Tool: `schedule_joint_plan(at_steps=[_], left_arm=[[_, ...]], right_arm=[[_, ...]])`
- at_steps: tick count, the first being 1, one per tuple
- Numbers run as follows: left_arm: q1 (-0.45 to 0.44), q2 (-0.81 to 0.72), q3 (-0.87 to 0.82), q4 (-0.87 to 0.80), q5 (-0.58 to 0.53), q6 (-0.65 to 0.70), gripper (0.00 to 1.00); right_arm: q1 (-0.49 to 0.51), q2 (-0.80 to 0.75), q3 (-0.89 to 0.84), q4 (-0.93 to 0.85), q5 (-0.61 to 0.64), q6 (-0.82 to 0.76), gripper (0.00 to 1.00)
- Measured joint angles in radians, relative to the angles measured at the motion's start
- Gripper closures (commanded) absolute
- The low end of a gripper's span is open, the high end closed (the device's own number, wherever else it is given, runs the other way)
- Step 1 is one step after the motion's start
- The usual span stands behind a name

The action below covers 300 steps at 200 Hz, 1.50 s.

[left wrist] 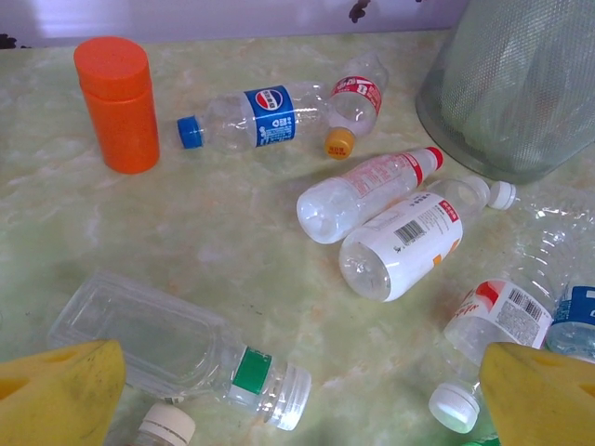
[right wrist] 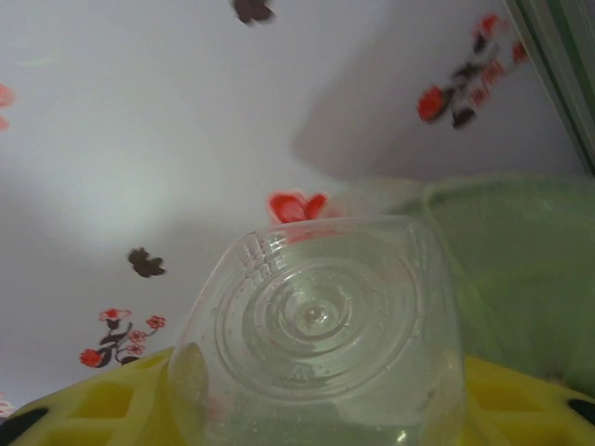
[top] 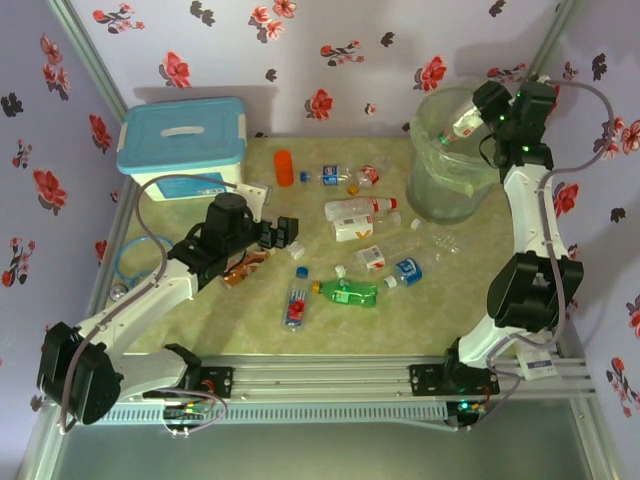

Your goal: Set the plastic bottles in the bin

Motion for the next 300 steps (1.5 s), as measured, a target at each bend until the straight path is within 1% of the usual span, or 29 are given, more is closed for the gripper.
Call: schedule_joint_plan(at_steps=[44,84,91,104,136,164,184,237,272,300], left_arm=[[0.000,0.011,0.000,0.002,0.000,-0.001,0.02],[0.000,0.011,0.000,0.002,0.000,-0.004,0.02],[0.000,0.011,0.000,0.002,0.000,-0.005,0.02],[0.001,0.014,0.000,0.002,0.000,-0.008,0.02],[0.002,0.033,0.000,0.002,0.000,-0.013,0.02],[0.002,0.038,0.000,0.002,0.000,-0.019,0.02],[0.002,0.039,0.001,0.002,0.000,-0.019,0.02],[0.002,0.048,0.010,-0.003,0.000,-0.019,0.02],[0.002,0.074,0.024,-0.006,0.000,-0.019,0.02],[0.002,0.090,0.029,-0.010,0.000,-0.019,0.02]], right_arm=[[-0.033,0.093,-0.010,0.021,-0.057,0.129,0.55],[-0.057,0.145,-0.010,-0.010,-0.081,0.176,0.49],[-0.058,0.148,-0.007,-0.015,-0.085,0.178,0.45],[-0.058,0.156,0.005,-0.032,-0.098,0.182,0.32],[-0.058,0.183,0.048,-0.072,-0.121,0.169,0.24],[-0.058,0.188,0.053,-0.091,-0.133,0.167,0.23],[-0.059,0.188,0.054,-0.099,-0.135,0.166,0.21],[-0.059,0.188,0.069,-0.140,-0.135,0.129,0.21],[-0.059,0.173,0.093,-0.189,-0.140,0.066,0.24],[-0.044,0.135,0.122,-0.275,-0.151,-0.043,0.25]])
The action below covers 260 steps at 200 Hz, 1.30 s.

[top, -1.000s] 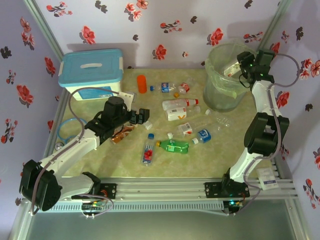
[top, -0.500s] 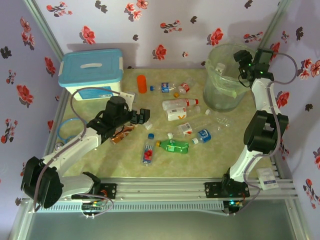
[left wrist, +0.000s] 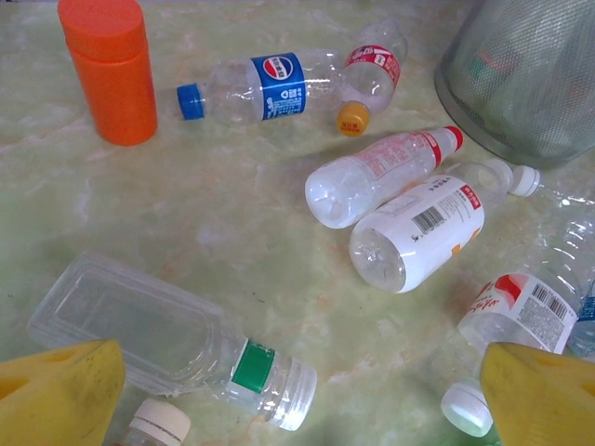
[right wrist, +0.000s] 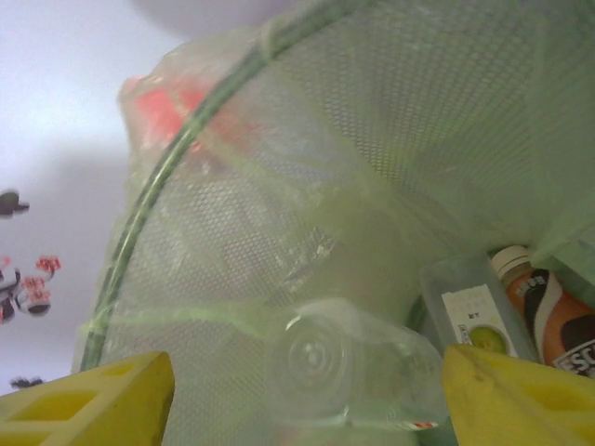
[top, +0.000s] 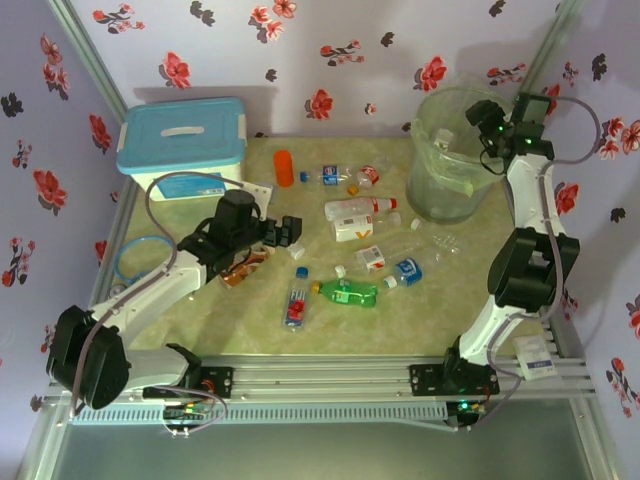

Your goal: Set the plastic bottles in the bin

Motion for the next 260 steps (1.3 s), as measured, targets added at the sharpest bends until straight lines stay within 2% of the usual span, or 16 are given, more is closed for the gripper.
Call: schedule_joint_plan(at_steps=[48,78,109,156,179,207,260], left_arm=[[0.000,0.011,0.005,-0.007,0.000,0.000,0.02],[0.000,0.013,0.011,-0.035,-0.001,0.000,0.01],[0.000,0.015,0.016,-0.067,-0.023,-0.006,0.01],[0.003,0.066,0.060,-0.114,-0.056,-0.054,0.01],[0.006,0.088,0.066,-0.130,-0.066,-0.069,0.01],[0.013,0.091,0.066,-0.145,-0.073,-0.087,0.01],[0.077,0.065,0.053,-0.172,-0.074,-0.136,0.01]], right_arm=[[0.127,-0.016,0.172,-0.179,0.005,-0.264,0.25],[0.238,-0.101,0.110,-0.212,0.051,-0.395,0.25],[0.395,-0.192,0.081,-0.262,0.126,-0.536,0.25],[0.574,-0.213,0.051,-0.360,0.190,-0.705,0.21],[0.626,-0.199,0.003,-0.420,0.210,-0.834,0.14],[0.676,-0.150,-0.064,-0.476,0.229,-1.030,0.01],[0.681,-0.027,-0.181,-0.537,0.235,-1.373,0.01]])
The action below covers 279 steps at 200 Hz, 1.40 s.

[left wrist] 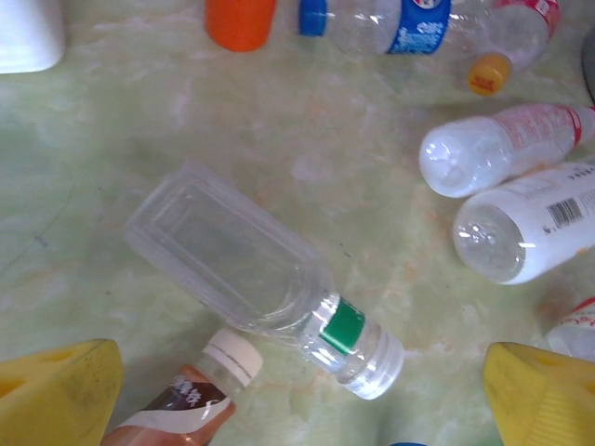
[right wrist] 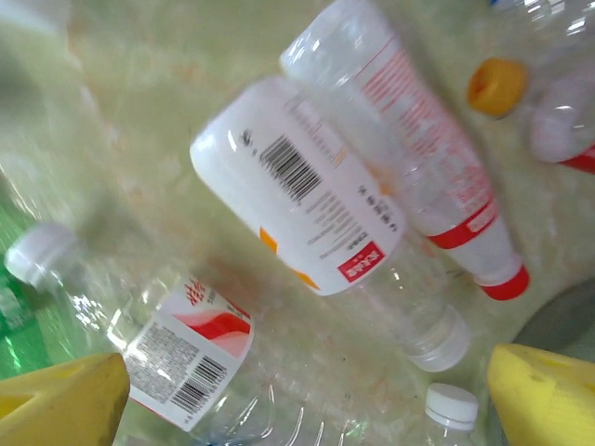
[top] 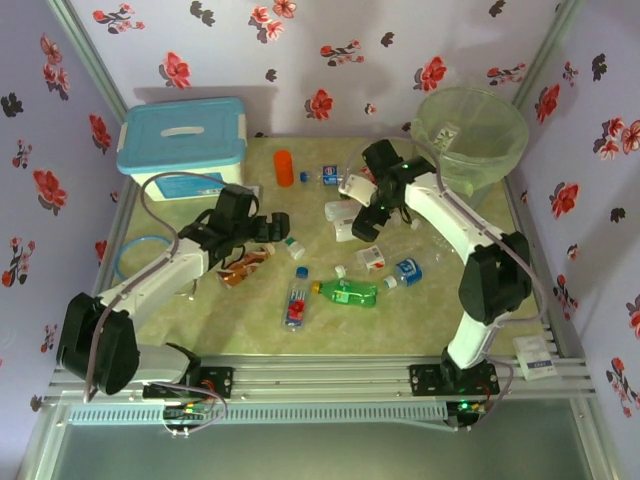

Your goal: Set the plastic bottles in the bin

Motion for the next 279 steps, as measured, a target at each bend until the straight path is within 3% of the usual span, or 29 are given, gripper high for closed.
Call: schedule_joint_plan(at_steps=[42,90,187,222,238,279], left_arm=[[0.050,-0.089,-0.051,-0.019,-0.005,-0.014,0.01],[0.076,-0.121,-0.089,-0.027,-0.005,-0.022,0.01],[0.088,-0.137,-0.104,-0.033,-0.002,-0.024,0.05],[0.088,-0.137,-0.104,-0.033,-0.002,-0.024,0.05],[0.088,-0.137,-0.104,-0.033,-0.002,-0.025,0.04],[0.088,-0.139,-0.104,-0.032,-0.002,-0.026,0.04]], right_arm=[[0.000,0.110,0.037,-0.024,0.003,-0.150,0.01],[0.000,0.251,0.121,-0.036,0.016,-0.198,0.01],[0.000,0.303,0.098,0.056,0.047,-0.233,0.04],[0.000,0.315,0.085,0.071,0.047,-0.239,0.07],[0.000,0.315,0.079,0.082,0.046,-0.243,0.16],[0.000,0.315,0.062,0.109,0.047,-0.243,0.21]])
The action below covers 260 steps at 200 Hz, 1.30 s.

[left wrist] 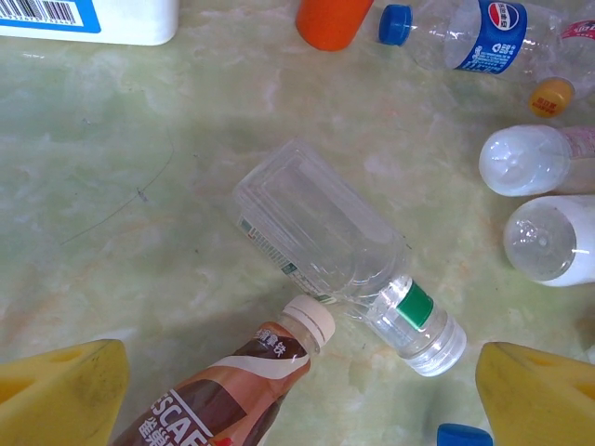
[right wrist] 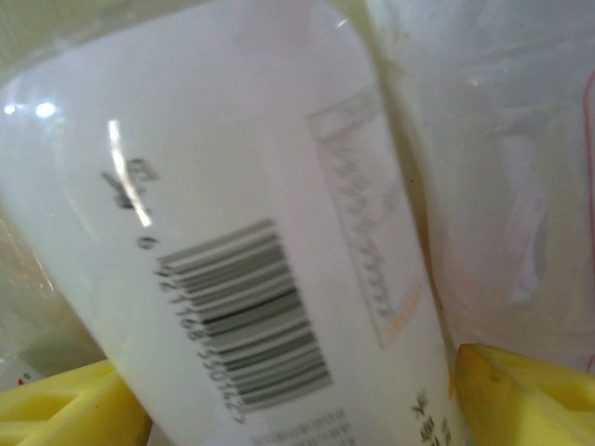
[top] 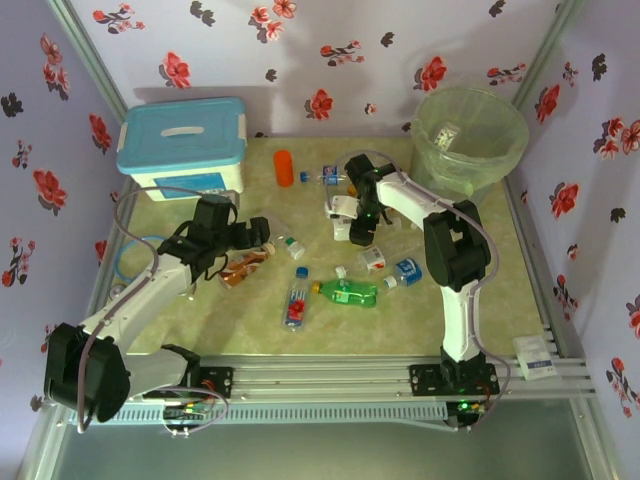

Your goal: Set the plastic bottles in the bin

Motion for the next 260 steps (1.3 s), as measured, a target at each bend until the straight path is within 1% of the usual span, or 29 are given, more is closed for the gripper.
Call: schedule_joint_plan(at_steps=[35,60,90,110,146,174,192,208,241,252,260], left_arm=[[0.001,0.000,0.000,0.000,0.000,0.000,0.04],[0.001,0.000,0.000,0.001,0.000,-0.003,0.04],[0.001,0.000,0.000,0.003,0.000,-0.005,0.04],[0.001,0.000,0.000,0.008,0.000,-0.007,0.04],[0.001,0.000,0.000,0.008,0.000,-0.008,0.04],[0.003,0.000,-0.003,0.016,0.000,-0.011,0.04],[0.003,0.000,-0.003,0.017,0.000,-0.012,0.04],[0.004,0.000,-0.003,0.019,0.000,-0.015,0.04],[0.005,-0.026,-0.014,0.020,0.000,-0.024,0.05],[0.006,-0.040,-0.022,0.021,0.001,-0.027,0.05],[0.009,-0.051,-0.029,0.023,0.000,-0.030,0.05]], right_arm=[[0.000,0.000,-0.006,0.006,0.000,0.000,0.23],[0.000,-0.002,-0.006,0.007,0.000,0.000,0.27],[0.000,-0.014,-0.006,0.006,0.000,0.000,0.27],[0.000,-0.034,-0.006,0.005,-0.001,0.001,0.29],[0.000,-0.087,-0.006,0.004,-0.026,0.001,0.30],[0.000,-0.130,0.002,-0.012,-0.038,0.002,0.33],[0.000,-0.145,0.014,-0.019,-0.046,0.005,0.33],[0.000,-0.158,0.023,-0.019,-0.052,0.021,0.35],[-0.005,-0.192,0.054,-0.015,-0.053,0.074,0.36],[-0.010,-0.208,0.064,-0.006,-0.052,0.097,0.42],[-0.013,-0.220,0.073,0.000,-0.045,0.120,0.44]])
